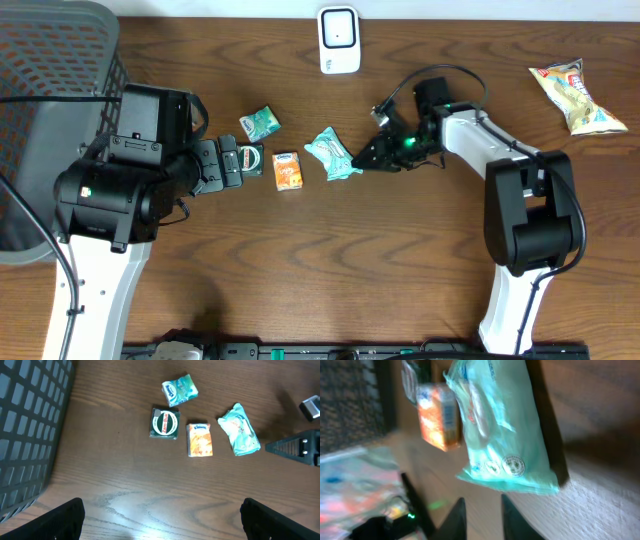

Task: Scan the item barcode

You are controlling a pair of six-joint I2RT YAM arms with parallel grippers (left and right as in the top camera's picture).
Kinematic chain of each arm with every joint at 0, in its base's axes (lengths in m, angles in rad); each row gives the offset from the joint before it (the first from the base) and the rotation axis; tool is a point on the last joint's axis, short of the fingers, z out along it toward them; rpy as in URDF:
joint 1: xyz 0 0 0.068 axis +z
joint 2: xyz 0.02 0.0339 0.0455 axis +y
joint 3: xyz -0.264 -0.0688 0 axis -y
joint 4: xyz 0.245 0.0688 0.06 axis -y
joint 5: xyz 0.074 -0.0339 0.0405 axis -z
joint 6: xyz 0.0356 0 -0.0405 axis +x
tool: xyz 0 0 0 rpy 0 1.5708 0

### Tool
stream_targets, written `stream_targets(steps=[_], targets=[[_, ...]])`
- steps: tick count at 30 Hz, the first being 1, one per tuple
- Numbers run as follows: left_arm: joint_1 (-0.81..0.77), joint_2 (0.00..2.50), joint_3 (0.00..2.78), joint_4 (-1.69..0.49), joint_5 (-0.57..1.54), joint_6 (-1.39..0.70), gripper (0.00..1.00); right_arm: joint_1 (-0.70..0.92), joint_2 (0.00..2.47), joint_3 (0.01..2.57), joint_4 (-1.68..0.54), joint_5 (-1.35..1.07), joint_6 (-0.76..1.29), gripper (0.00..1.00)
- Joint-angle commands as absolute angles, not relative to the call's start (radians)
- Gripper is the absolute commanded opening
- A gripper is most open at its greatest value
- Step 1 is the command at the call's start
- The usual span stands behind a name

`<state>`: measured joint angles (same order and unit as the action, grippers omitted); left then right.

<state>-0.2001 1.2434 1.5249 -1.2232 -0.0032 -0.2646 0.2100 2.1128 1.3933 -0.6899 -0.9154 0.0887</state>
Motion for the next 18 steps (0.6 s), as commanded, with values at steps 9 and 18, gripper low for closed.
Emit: stream_targets(steps=[9, 18], targets=[[-0.202, 1.242, 1.536, -1.224, -0.012, -0.263, 0.98, 0.520, 1.861, 1.485, -0.739, 0.023, 0.054, 0.99], [-0.202, 1.242, 1.536, -1.224, -0.012, -0.263, 0.98, 0.725, 1.908, 1.476, -0.662, 0.237, 0.044, 0.95]])
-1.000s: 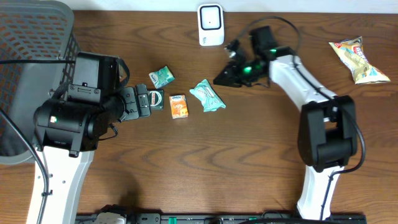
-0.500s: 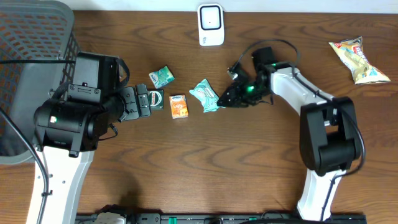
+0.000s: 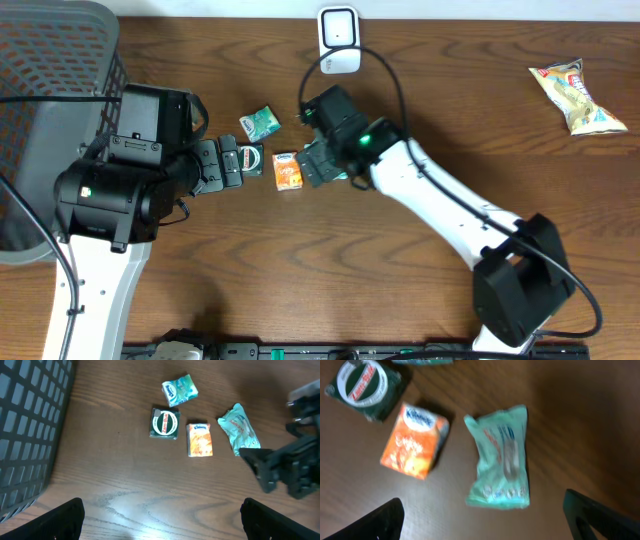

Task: Scan the item barcode

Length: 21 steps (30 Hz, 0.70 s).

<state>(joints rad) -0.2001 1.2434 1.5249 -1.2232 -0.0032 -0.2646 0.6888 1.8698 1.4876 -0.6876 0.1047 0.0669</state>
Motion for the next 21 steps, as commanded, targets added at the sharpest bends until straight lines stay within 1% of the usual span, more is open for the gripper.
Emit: stream_targets(steps=[1, 6, 10, 14, 15, 17, 18, 19, 20, 21], targets=[[-0.202, 1.242, 1.536, -1.224, -0.012, -0.263, 0.98, 0.734, 1.927, 1.476, -0.649, 0.256, 0.028, 0.96], [-0.202, 1.242, 1.536, -1.224, -0.012, -0.263, 0.98, 0.743, 2.043, 1.476, -0.639, 0.335, -0.028, 0.92], [-0.202, 1.242, 1.536, -1.224, -0.012, -0.263, 0.98, 0.741, 2.111, 1.476, -0.643, 0.445, -0.028, 0.92], [-0.202, 1.242, 1.536, -1.224, -0.012, -0.263, 0.98, 0.740, 2.123, 1.476, -0.637, 0.447, -0.052, 0.91], [-0.202, 1.242, 1.536, -1.224, -0.012, -0.263, 0.98, 0.740, 2.123, 1.476, -0.630, 0.432, -0.068, 0.88], [-0.202, 1.242, 1.536, -1.224, -0.012, -0.263, 0.97, 0.739, 2.123, 1.476, -0.615, 0.395, -0.112, 0.81], [-0.202, 1.242, 1.536, -1.224, -0.012, -0.263, 0.98, 0.739, 2.125, 1.476, -0.608, 0.376, -0.131, 0.75], [-0.202, 1.242, 1.536, -1.224, -0.012, -0.263, 0.98, 0.738, 2.127, 1.476, -0.604, 0.365, -0.144, 0.67], [-0.202, 1.242, 1.536, -1.224, -0.012, -0.263, 0.98, 0.738, 2.128, 1.476, -0.599, 0.364, -0.152, 0.54], [-0.202, 1.242, 1.536, -1.224, -0.012, -0.263, 0.98, 0.738, 2.132, 1.476, -0.593, 0.364, -0.151, 0.46]])
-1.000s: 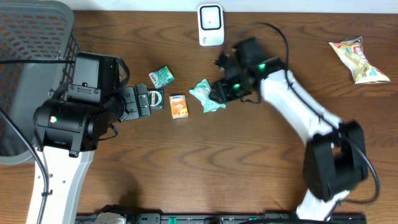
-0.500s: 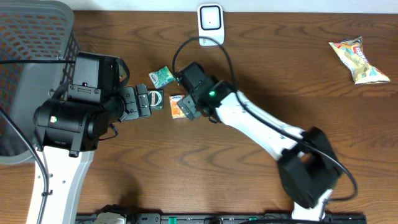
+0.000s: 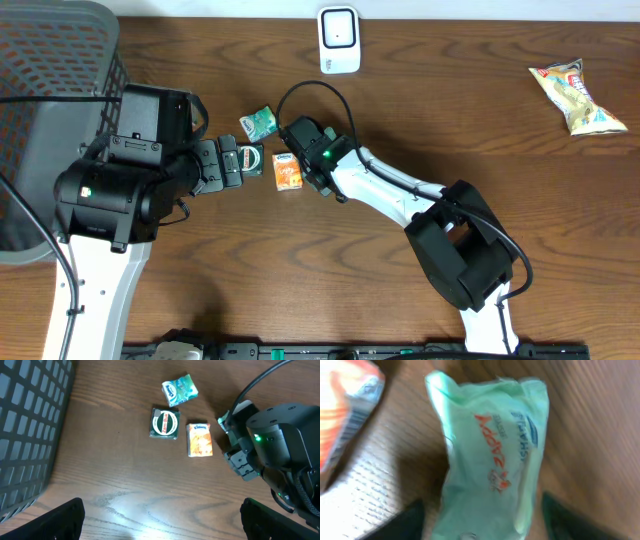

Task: Scan the item barcode

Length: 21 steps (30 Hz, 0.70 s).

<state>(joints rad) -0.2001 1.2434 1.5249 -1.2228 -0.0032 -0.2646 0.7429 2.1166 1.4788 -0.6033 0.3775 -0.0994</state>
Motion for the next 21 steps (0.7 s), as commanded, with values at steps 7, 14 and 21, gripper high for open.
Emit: stream_targets(steps=[7, 14, 21], targets=[[-0.202, 1.242, 1.536, -1.224, -0.012, -0.263, 0.98, 0.704, 2.167, 1.476, -0.578, 0.366, -0.161, 0.46], [-0.202, 1.242, 1.536, -1.224, -0.012, -0.263, 0.98, 0.649, 2.172, 1.476, -0.534, 0.350, -0.237, 0.25], [-0.202, 1.242, 1.536, -1.224, -0.012, -0.263, 0.98, 0.610, 2.164, 1.493, -0.563, 0.202, -0.242, 0.01]])
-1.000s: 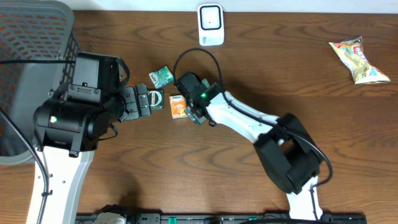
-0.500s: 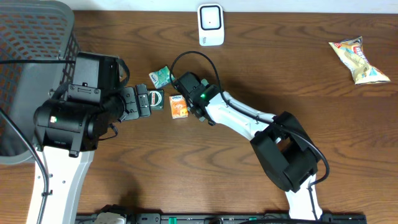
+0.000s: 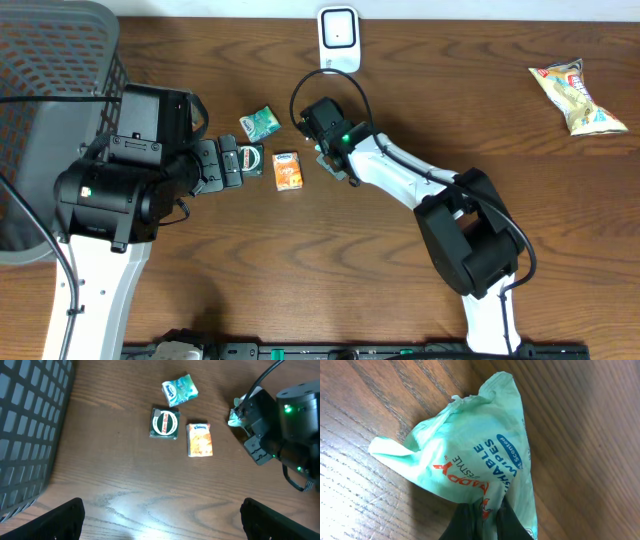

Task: Scan the item barcode

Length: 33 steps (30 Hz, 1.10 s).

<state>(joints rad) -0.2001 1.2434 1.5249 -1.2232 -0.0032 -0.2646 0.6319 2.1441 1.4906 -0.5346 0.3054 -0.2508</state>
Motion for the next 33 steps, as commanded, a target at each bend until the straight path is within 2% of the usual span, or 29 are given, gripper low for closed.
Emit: stream_targets(steps=[1, 7, 11, 17, 19, 28, 33], targets=[[-0.202, 1.242, 1.536, -1.224, -0.012, -0.263, 0.98, 0.605, 2.156, 1.506, -0.578, 0.170, -0.222, 0.01], [-0.202, 1.242, 1.536, -1.224, -0.012, -0.263, 0.98, 0.548, 2.096, 1.642, -0.730, -0.178, -0.213, 0.01], [-0.202, 1.242, 1.536, -1.224, -0.012, -0.263, 0.98, 0.464, 2.076, 1.726, -0.850, -0.575, -0.214, 0.01], [-0.202, 1.242, 1.536, -1.224, -0.012, -0.263, 0.97, 0.305, 2.081, 1.666, -0.871, -1.105, -0.231, 0.01], [-0.202, 1.242, 1.536, -1.224, -0.012, -0.263, 0.98, 0.266, 2.081, 1.617, -0.866, -1.213, -0.244, 0.01], [-0.202, 1.242, 1.536, -1.224, -0.012, -0.263, 0.98, 0.162, 2.082, 1.324, -0.768, -1.291, -0.227, 0.01], [-0.202, 1.242, 1.536, -1.224, -0.012, -0.263, 0.98, 0.125, 2.082, 1.256, -0.691, -1.065, -0.047, 0.01]])
